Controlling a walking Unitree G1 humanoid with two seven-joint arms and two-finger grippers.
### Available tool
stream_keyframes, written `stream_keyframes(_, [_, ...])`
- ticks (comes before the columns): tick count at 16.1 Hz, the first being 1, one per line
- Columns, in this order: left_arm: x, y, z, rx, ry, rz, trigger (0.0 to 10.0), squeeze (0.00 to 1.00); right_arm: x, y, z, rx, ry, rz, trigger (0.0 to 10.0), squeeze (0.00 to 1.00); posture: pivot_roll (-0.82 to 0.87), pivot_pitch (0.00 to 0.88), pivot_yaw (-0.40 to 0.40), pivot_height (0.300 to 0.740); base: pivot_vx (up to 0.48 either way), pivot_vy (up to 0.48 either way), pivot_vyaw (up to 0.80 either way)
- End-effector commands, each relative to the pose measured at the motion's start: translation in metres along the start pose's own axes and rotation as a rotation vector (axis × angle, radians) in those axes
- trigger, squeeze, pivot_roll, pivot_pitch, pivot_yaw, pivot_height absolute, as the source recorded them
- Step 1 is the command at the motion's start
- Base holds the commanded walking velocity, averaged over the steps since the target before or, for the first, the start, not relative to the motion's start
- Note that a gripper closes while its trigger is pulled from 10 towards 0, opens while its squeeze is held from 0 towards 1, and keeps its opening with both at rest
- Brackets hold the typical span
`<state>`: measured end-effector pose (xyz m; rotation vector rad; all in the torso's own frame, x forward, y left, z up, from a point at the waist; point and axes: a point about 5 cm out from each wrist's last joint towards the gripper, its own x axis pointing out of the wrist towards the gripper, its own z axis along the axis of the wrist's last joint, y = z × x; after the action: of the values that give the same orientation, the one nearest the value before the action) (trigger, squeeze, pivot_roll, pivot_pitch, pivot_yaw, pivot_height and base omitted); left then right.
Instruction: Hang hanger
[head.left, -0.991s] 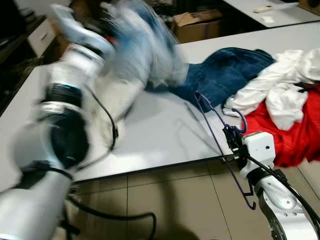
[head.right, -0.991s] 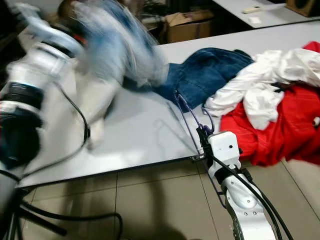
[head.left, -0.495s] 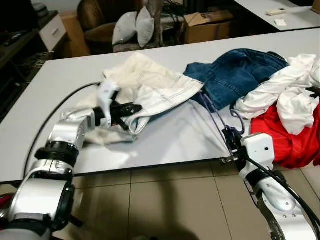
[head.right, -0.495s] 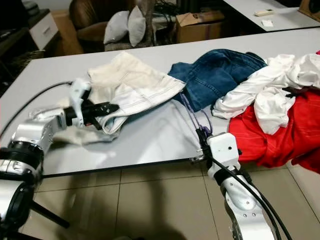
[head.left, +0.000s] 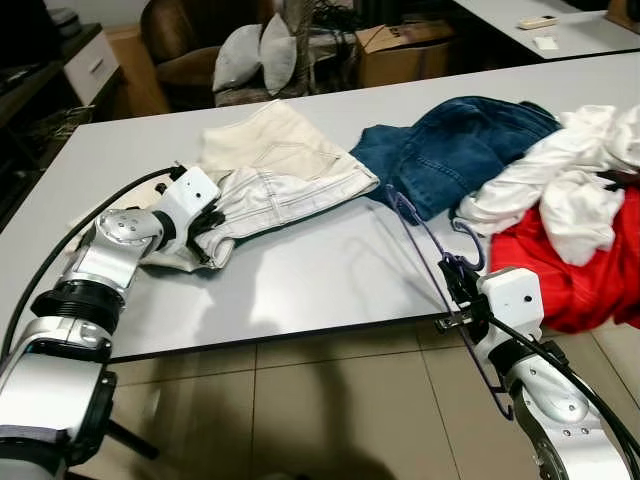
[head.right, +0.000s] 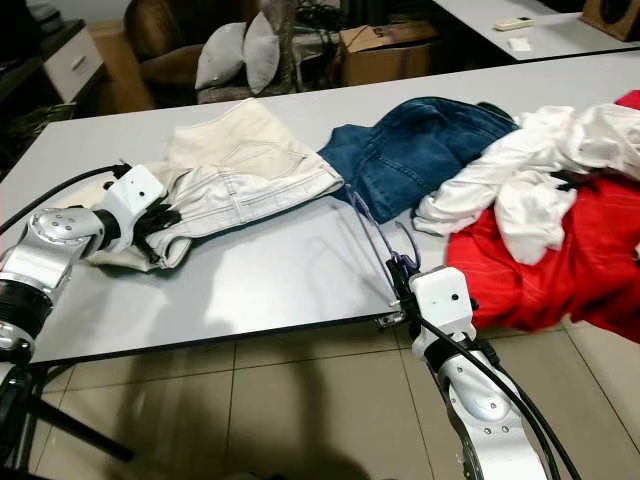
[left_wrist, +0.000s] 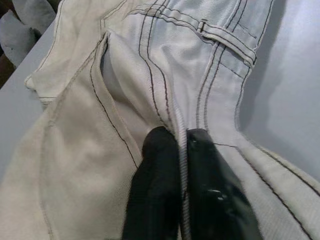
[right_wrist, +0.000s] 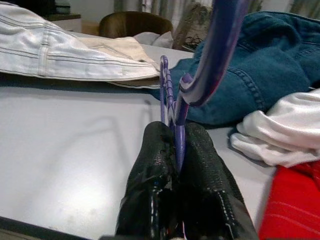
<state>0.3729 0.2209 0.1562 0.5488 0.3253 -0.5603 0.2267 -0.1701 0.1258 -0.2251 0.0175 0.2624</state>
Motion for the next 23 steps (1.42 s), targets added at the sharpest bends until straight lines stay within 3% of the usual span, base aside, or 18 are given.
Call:
stream_keyframes(1, [0.002, -0.003, 0.017, -0.035, -0.104, -0.026, 10.0, 1.0, 0.0, 0.004, -0.005, 0.005, 0.028, 0.014, 10.0, 0.0, -0.13, 0.0, 0.15, 0.74, 0.0, 0.0, 0.0])
stream_keyframes(5, [0.015, -0.035, 0.047, -0.017, -0.222, -0.153, 10.0, 1.0, -0.002, 0.003, -0.006, 0.007, 0.036, 0.01, 10.0, 0.0, -0.14, 0.0, 0.151, 0.74, 0.0, 0.0, 0.0])
stream_keyframes(8, [0.018, -0.042, 0.054, 0.002, -0.213, -0.196, 10.0, 1.0, -0.004, 0.003, -0.007, 0.003, 0.042, 0.007, 10.0, 0.0, -0.15, 0.0, 0.155, 0.74, 0.0, 0.0, 0.0])
stream_keyframes(10, [0.014, -0.035, 0.035, 0.089, -0.066, -0.183, 10.0, 1.0, -0.004, 0.003, -0.006, 0.004, 0.042, 0.007, 10.0, 0.0, -0.15, 0.0, 0.155, 0.74, 0.0, 0.0, 0.0])
stream_keyframes(13, [-0.008, -0.014, 0.001, 0.083, 0.115, -0.208, 10.0, 1.0, -0.005, 0.002, -0.007, 0.003, 0.046, 0.011, 10.0, 0.0, -0.15, 0.0, 0.151, 0.74, 0.0, 0.0, 0.0])
stream_keyframes(14, [-0.015, -0.002, -0.01, 0.133, 0.181, -0.135, 10.0, 1.0, -0.004, 0.003, -0.006, 0.005, 0.044, 0.013, 10.0, 0.0, -0.14, 0.0, 0.148, 0.74, 0.0, 0.0, 0.0])
stream_keyframes(17, [-0.028, 0.029, -0.014, 0.192, 0.238, 0.067, 10.0, 1.0, -0.002, 0.005, -0.005, 0.007, 0.039, 0.024, 10.0, 0.0, -0.14, 0.0, 0.143, 0.74, 0.0, 0.0, 0.0])
stream_keyframes(18, [-0.031, 0.032, -0.014, 0.209, 0.249, 0.084, 10.0, 1.0, -0.002, 0.005, -0.005, 0.007, 0.038, 0.026, 10.0, 0.0, -0.14, 0.0, 0.143, 0.74, 0.0, 0.0, 0.0])
stream_keyframes(19, [-0.035, 0.043, -0.006, 0.195, 0.201, 0.157, 10.0, 1.0, -0.002, 0.005, -0.005, 0.007, 0.038, 0.026, 10.0, 0.0, -0.14, 0.0, 0.143, 0.74, 0.0, 0.0, 0.0])
stream_keyframes(20, [-0.036, 0.048, 0.01, 0.124, 0.09, 0.198, 10.0, 1.0, -0.002, 0.004, -0.005, 0.008, 0.038, 0.024, 10.0, 0.0, -0.13, 0.0, 0.141, 0.74, 0.0, 0.0, 0.0])
stream_keyframes(21, [-0.026, 0.038, 0.036, 0.012, -0.107, 0.148, 10.0, 1.0, -0.002, 0.003, -0.005, 0.007, 0.038, 0.02, 10.0, 0.0, -0.13, 0.0, 0.141, 0.74, 0.0, 0.0, 0.0])
stream_keyframes(22, [-0.019, 0.027, 0.048, -0.022, -0.198, 0.084, 10.0, 1.0, -0.002, 0.003, -0.006, 0.007, 0.039, 0.019, 10.0, 0.0, -0.14, 0.0, 0.141, 0.74, 0.0, 0.0, 0.0])
stream_keyframes(23, [-0.005, 0.002, 0.06, -0.047, -0.273, -0.036, 10.0, 1.0, -0.002, 0.003, -0.006, 0.004, 0.041, 0.017, 10.0, 0.0, -0.14, 0.0, 0.14, 0.74, 0.0, 0.0, 0.0])
